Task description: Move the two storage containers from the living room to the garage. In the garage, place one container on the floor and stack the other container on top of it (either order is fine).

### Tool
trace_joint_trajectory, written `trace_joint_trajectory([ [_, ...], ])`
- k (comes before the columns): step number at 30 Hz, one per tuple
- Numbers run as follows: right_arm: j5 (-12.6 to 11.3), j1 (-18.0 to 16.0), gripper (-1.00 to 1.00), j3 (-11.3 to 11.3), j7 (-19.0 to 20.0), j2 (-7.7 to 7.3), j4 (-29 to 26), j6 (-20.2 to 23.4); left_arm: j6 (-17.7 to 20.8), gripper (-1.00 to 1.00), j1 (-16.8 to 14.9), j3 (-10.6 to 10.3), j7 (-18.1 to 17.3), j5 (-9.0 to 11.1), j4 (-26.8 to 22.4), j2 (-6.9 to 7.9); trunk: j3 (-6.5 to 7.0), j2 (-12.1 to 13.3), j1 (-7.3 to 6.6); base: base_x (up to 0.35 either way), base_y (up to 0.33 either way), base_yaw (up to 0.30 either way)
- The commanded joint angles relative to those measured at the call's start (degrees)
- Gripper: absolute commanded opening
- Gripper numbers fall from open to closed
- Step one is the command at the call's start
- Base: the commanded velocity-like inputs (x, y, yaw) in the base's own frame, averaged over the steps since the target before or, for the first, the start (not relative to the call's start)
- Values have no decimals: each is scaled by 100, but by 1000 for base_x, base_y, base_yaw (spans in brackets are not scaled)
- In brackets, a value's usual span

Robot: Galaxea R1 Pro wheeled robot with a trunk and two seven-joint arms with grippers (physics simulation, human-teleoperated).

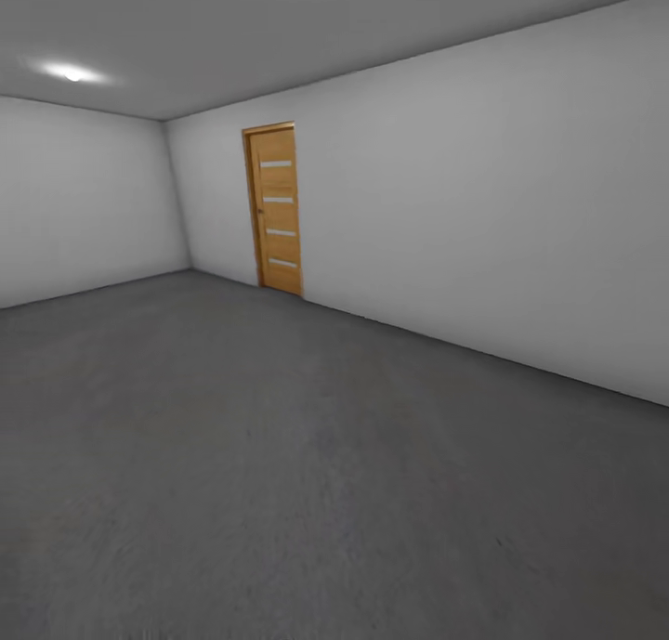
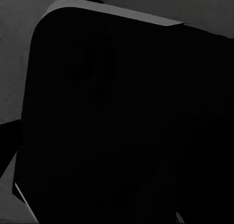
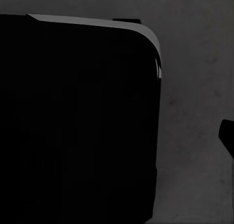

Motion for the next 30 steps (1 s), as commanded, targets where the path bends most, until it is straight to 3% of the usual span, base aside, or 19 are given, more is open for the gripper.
trace_joint_trajectory([
  [1,5,-1,100,6,-3,0,3,-19,-7,100,-1,34,-1,26,-2,-2,-4,-3,0,0,0,299],
  [25,-3,-1,100,-1,-3,-4,2,-17,-8,100,-1,34,-1,58,-27,32,-4,-3,0,0,0,299],
  [30,-10,-1,100,-6,-2,-129,3,-13,-14,100,1,46,13,74,-21,36,-4,-3,0,0,0,299],
])
